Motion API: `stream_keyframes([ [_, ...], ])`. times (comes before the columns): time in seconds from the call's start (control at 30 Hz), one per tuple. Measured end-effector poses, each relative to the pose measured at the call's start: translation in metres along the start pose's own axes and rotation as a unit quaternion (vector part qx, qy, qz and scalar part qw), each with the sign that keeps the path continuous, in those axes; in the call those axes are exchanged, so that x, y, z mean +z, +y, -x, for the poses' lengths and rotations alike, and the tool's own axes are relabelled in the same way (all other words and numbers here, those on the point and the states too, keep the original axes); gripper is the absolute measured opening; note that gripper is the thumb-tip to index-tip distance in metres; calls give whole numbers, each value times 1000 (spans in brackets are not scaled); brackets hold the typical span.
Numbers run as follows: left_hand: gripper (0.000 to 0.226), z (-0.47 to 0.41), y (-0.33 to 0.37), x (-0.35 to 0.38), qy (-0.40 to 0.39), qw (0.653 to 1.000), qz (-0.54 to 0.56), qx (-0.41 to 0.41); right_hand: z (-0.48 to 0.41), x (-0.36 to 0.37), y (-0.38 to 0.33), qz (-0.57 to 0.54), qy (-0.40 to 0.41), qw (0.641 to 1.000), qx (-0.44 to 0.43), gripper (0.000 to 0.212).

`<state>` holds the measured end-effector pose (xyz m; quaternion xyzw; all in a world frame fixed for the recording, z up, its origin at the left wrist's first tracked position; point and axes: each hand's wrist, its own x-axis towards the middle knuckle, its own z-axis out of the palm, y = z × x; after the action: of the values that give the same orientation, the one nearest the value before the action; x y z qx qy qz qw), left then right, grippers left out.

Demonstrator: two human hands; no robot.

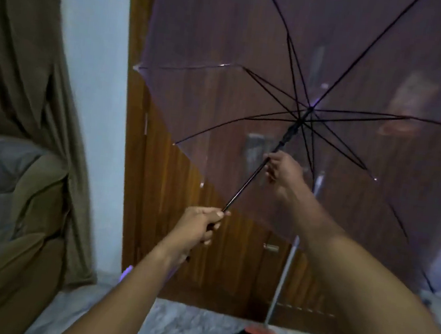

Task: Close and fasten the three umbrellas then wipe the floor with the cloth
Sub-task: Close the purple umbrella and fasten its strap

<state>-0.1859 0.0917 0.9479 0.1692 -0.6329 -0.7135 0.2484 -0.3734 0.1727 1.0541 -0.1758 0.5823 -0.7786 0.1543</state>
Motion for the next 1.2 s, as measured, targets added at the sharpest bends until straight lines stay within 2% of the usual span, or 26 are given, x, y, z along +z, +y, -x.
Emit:
stream_keyframes([
  [0.07,20,6,19,37,-33,999,12,9,5,-33,-44,-5,18,1000,-18,12],
  [0.33,22,24,59,183,-47,998,20,45,-3,-159,-159,33,27,998,-38,38],
  [0.53,25,39,66,257,-76,995,15,66,10,-220,-223,42,32,995,-79,27],
  [0.63,25,49,67,274,-93,991,10,91,11,-234,-246,8,44,993,-109,24],
  [0.73,27,53,67,285,-103,989,-7,107,11,-245,-256,-43,56,989,-132,12],
  [0.87,26,52,68,290,-91,988,-36,116,6,-253,-248,19,86,988,-129,11],
  [1.0,27,50,58,284,-88,989,-43,115,-5,-254,-234,-7,107,986,-125,12],
  [1.07,27,50,57,282,-88,988,-33,122,0,-245,-225,-22,88,988,-122,10],
  [1.2,23,36,67,283,-65,991,22,113,33,-203,-194,-64,6,995,-82,22],
])
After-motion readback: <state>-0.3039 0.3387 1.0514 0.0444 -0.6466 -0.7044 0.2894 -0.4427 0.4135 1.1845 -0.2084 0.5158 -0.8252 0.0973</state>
